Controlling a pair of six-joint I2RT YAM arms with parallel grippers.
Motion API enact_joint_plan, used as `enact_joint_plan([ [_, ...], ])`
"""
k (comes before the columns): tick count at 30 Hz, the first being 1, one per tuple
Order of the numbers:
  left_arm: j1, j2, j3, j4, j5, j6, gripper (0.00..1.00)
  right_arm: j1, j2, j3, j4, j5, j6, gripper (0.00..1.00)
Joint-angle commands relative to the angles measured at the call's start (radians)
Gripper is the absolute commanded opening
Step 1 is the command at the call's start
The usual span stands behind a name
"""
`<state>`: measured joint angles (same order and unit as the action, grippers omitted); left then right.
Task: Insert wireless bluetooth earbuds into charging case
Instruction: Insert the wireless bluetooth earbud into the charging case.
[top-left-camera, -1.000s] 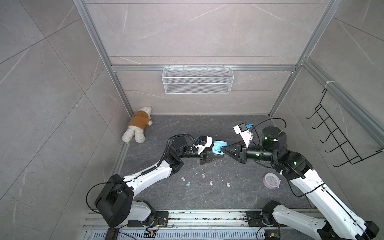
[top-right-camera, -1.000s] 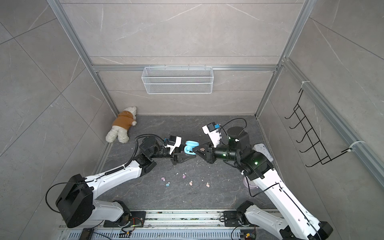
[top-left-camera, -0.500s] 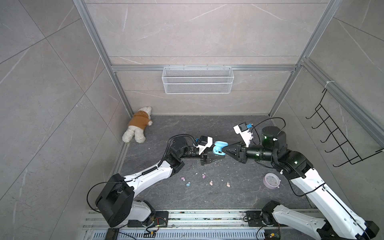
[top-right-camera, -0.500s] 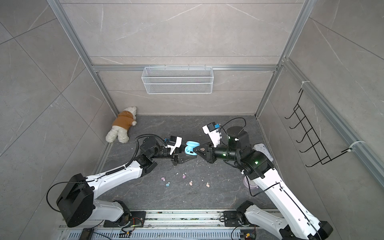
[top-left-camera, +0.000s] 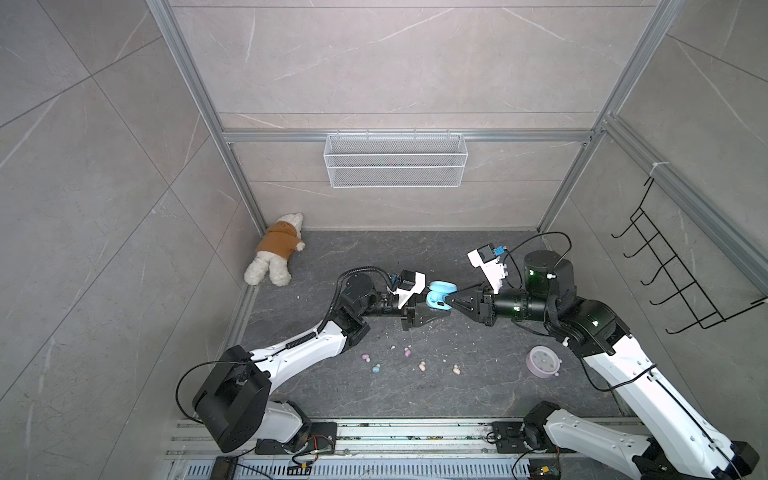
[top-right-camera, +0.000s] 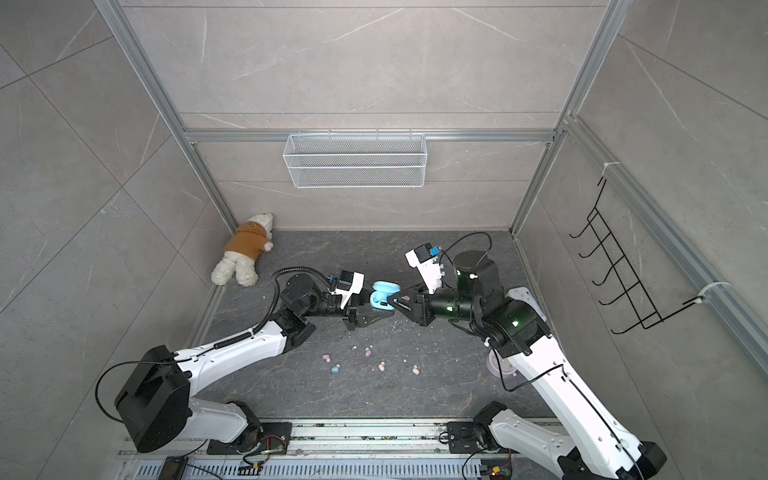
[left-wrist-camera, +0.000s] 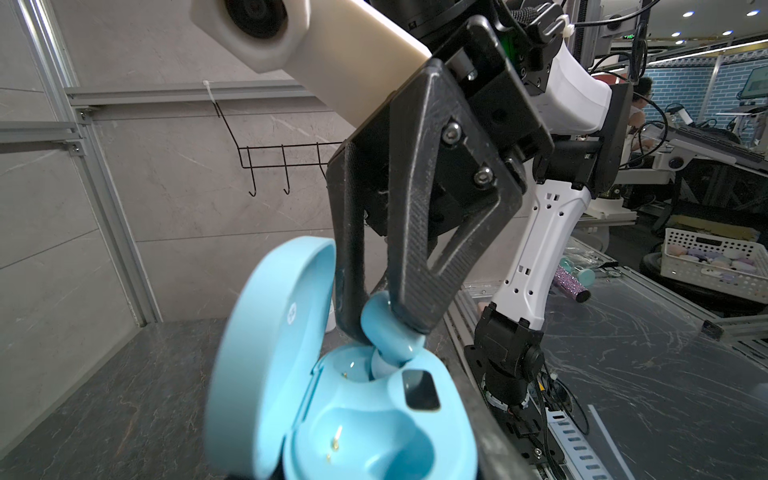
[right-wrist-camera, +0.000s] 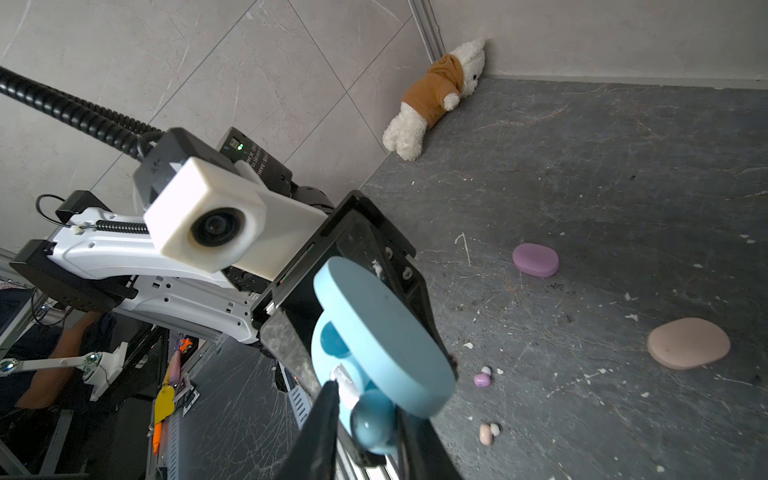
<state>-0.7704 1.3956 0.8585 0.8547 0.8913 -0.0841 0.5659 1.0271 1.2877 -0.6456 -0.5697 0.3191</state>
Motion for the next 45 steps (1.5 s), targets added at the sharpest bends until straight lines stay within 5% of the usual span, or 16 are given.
enact_joint_plan([
  [1,-0.010,-0.006,0.025,0.065,0.009,-0.011,0.14,-0.003,0.008,0.029,-0.037,0.021,-0.020,0.28],
  [32,-0.035,0.046,0.017,0.081,-0.004,-0.036,0.15,-0.003,0.021,0.094,-0.132,0.117,-0.037,0.41],
  [45,0.023,0.042,-0.023,0.083,-0.068,-0.013,0.14,-0.003,-0.014,0.106,-0.176,0.005,-0.022,0.43],
])
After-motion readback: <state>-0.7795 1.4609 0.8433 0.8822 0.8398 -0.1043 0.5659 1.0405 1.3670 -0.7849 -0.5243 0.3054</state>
